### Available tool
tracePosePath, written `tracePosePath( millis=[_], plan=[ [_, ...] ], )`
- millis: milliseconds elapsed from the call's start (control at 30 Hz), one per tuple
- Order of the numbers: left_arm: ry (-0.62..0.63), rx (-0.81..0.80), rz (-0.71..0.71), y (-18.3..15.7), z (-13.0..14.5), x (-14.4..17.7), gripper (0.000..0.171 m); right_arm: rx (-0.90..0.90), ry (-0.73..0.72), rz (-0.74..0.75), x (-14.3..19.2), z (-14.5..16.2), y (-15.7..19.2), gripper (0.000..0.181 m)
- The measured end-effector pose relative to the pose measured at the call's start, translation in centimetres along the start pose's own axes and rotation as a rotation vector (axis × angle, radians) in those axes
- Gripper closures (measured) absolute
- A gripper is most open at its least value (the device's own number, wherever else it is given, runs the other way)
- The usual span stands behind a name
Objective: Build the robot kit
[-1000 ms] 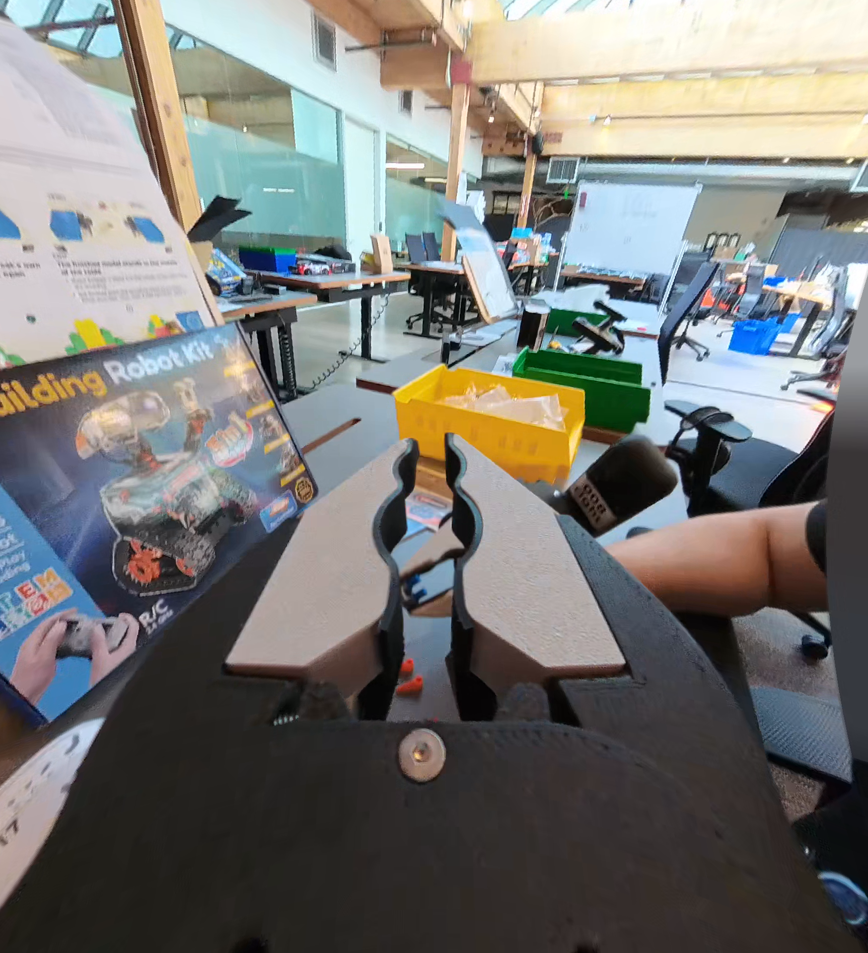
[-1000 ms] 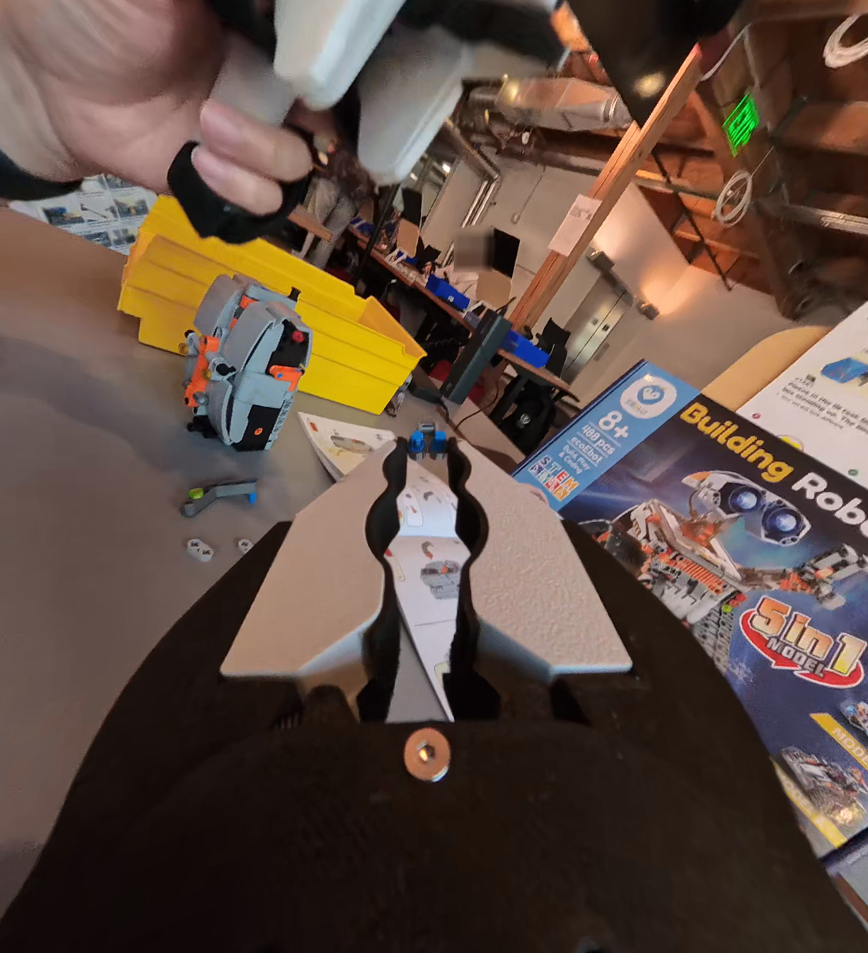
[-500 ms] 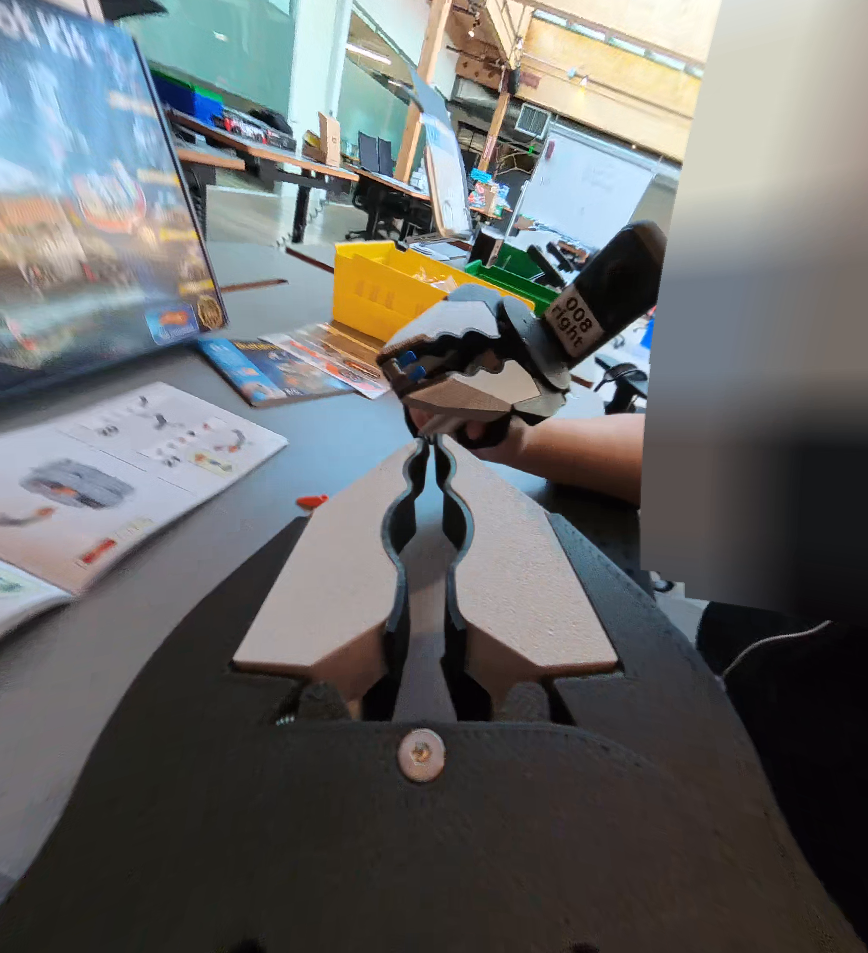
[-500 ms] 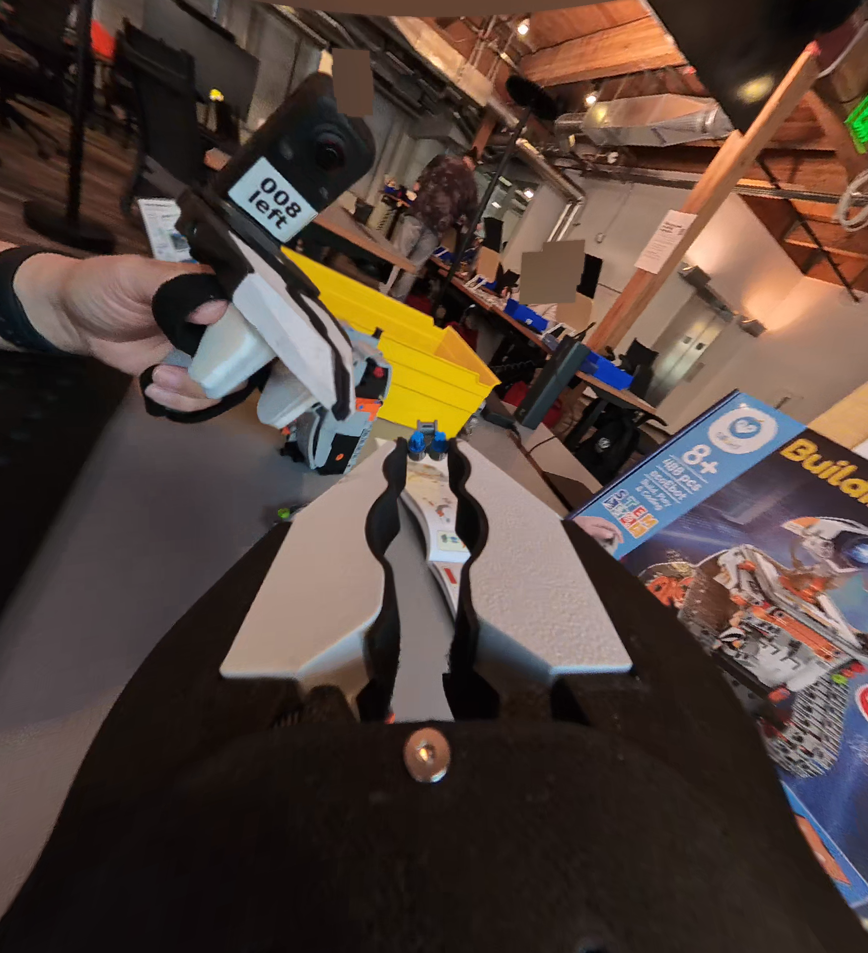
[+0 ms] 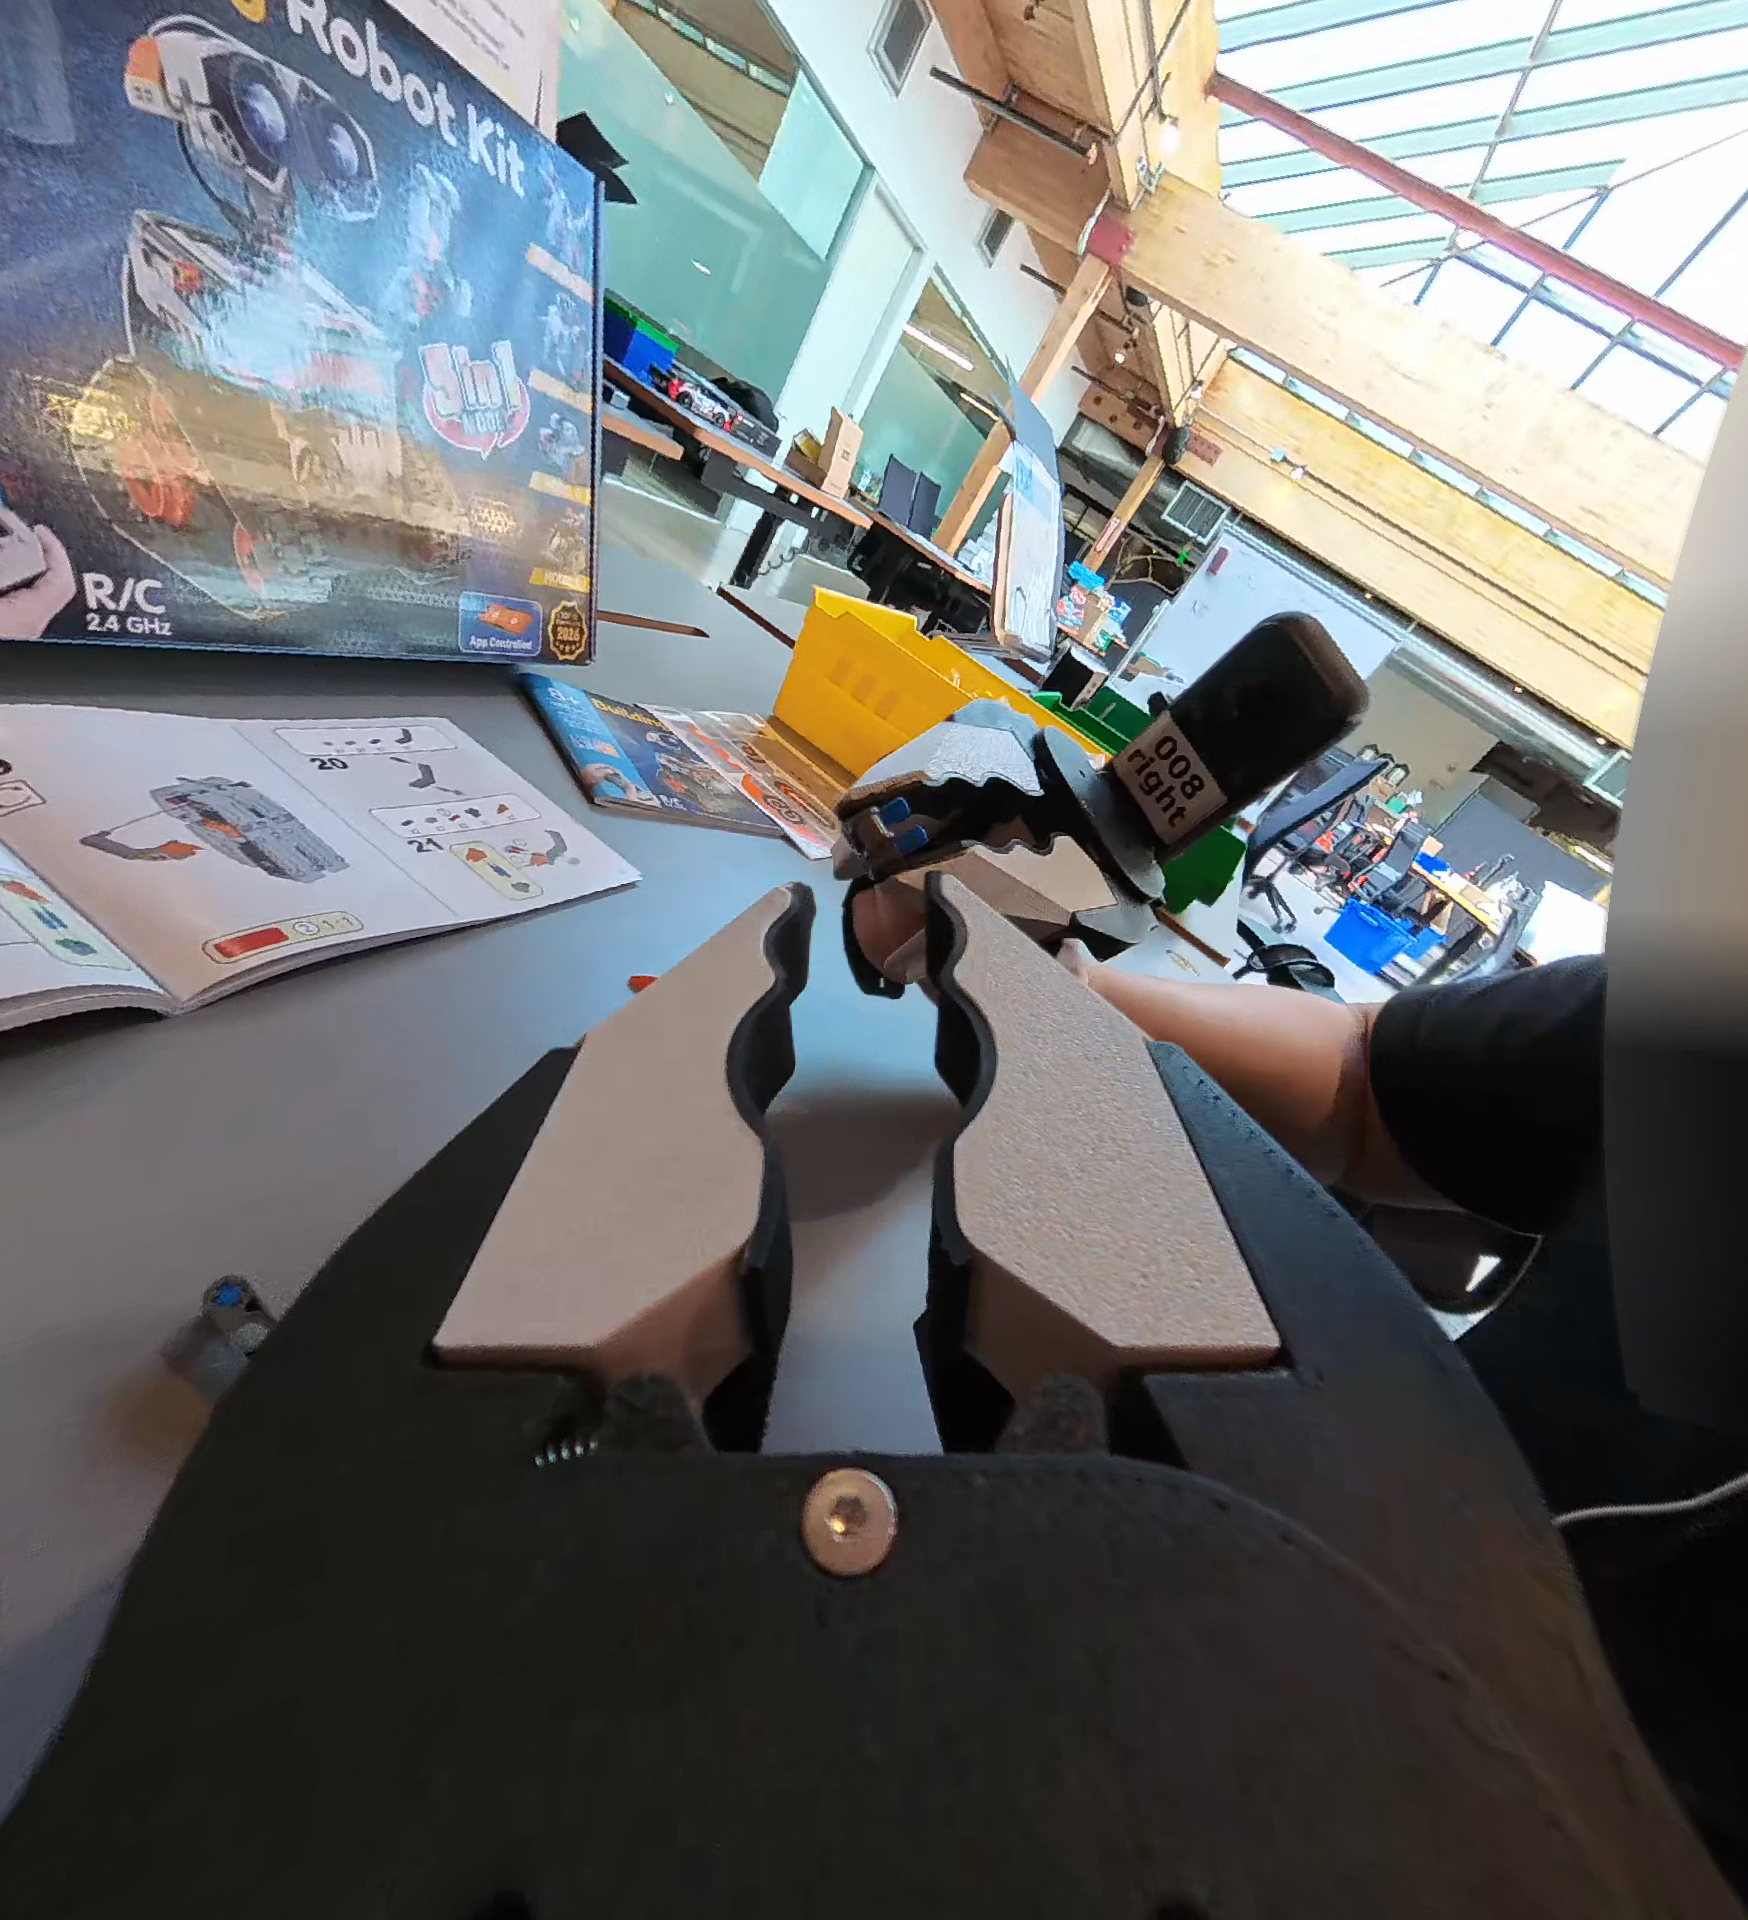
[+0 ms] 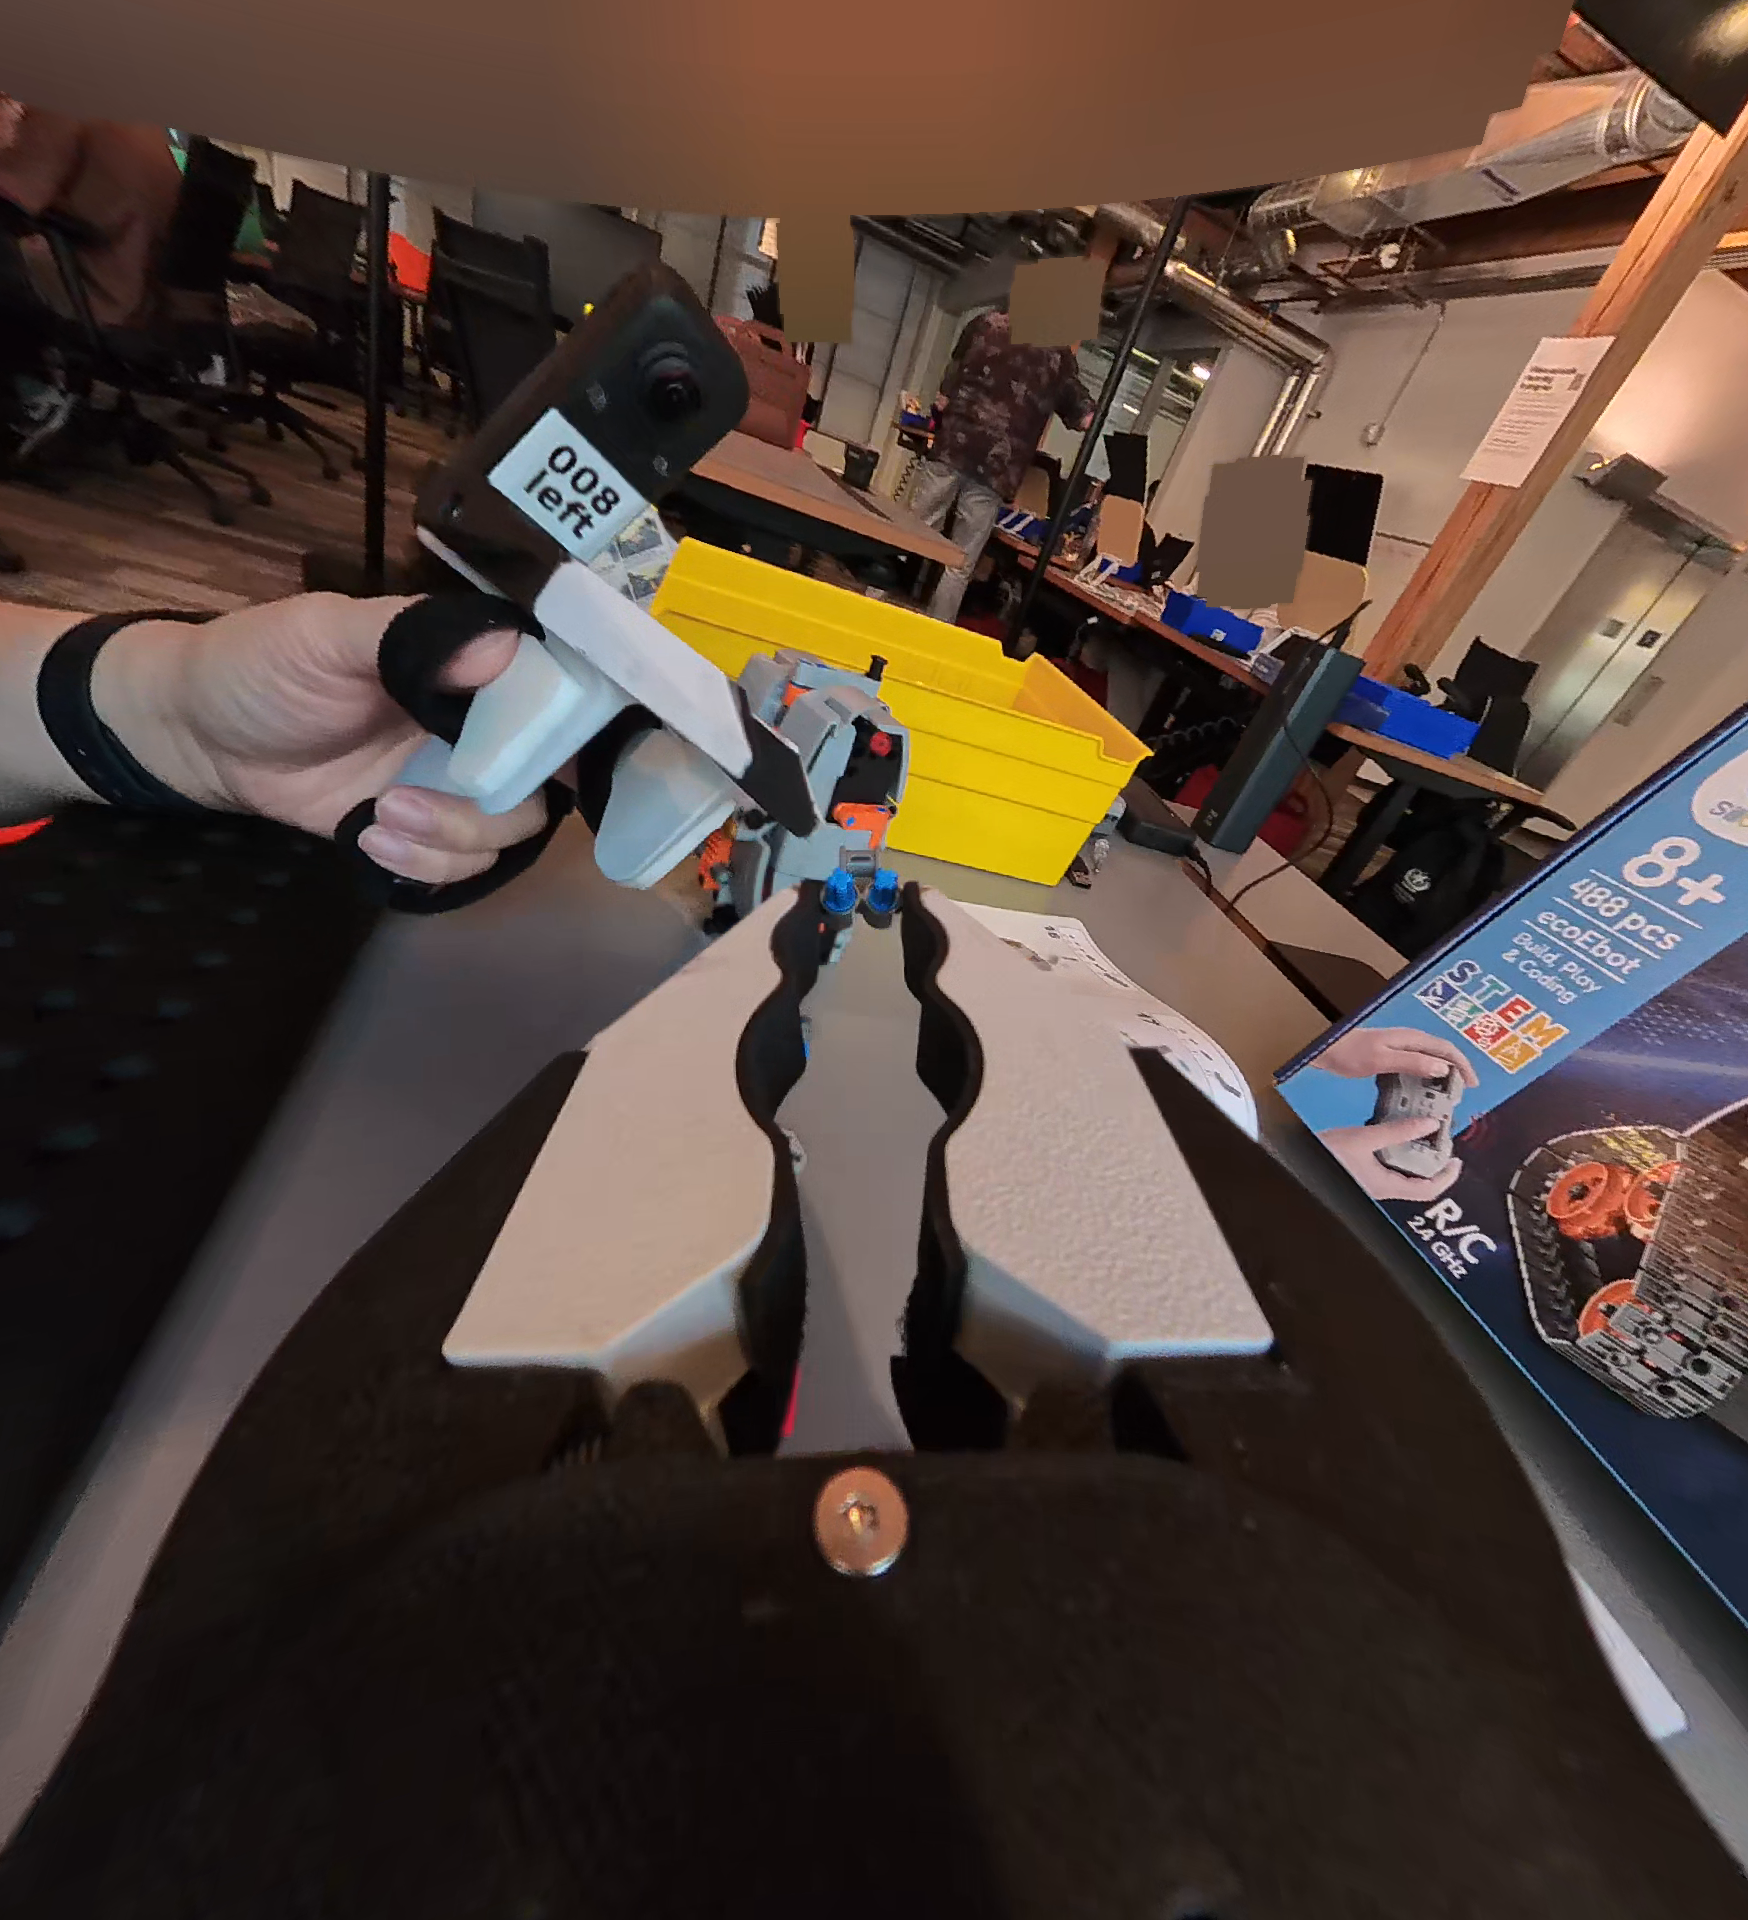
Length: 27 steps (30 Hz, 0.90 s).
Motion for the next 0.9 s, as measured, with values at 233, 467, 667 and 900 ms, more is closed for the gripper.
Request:
tracePosePath(
  millis=[233, 467, 667, 900],
  plan=[
    [0.037, -0.060, 0.046, -0.9, 0.4, -0.6, 0.147, 0.032, 0.013, -0.023, 0.1, -0.6, 1.3, 0.166],
    [0.156, 0.121, 0.095, 0.3, 2.4, -1.3, 0.158, 0.192, 0.154, 0.030, -1.1, 0.8, 2.4, 0.166],
    [0.164, 0.158, 0.094, 0.6, 2.6, -1.2, 0.167, 0.219, 0.179, 0.034, -1.3, 1.3, 2.4, 0.166],
    [0.189, 0.147, 0.061, 1.0, 2.8, -0.9, 0.166, 0.214, 0.195, -0.002, -1.8, 1.7, 2.9, 0.166]
  ],
)
Point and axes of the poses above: each gripper's, where its closed fingertips meet, x back along the fingers, z out of its underside, y = z × x across the jaws, the point moved 2 cm from there along x, back along the fingers, and after that the axes turned 8 degrees about y, right-handed, at the moved point
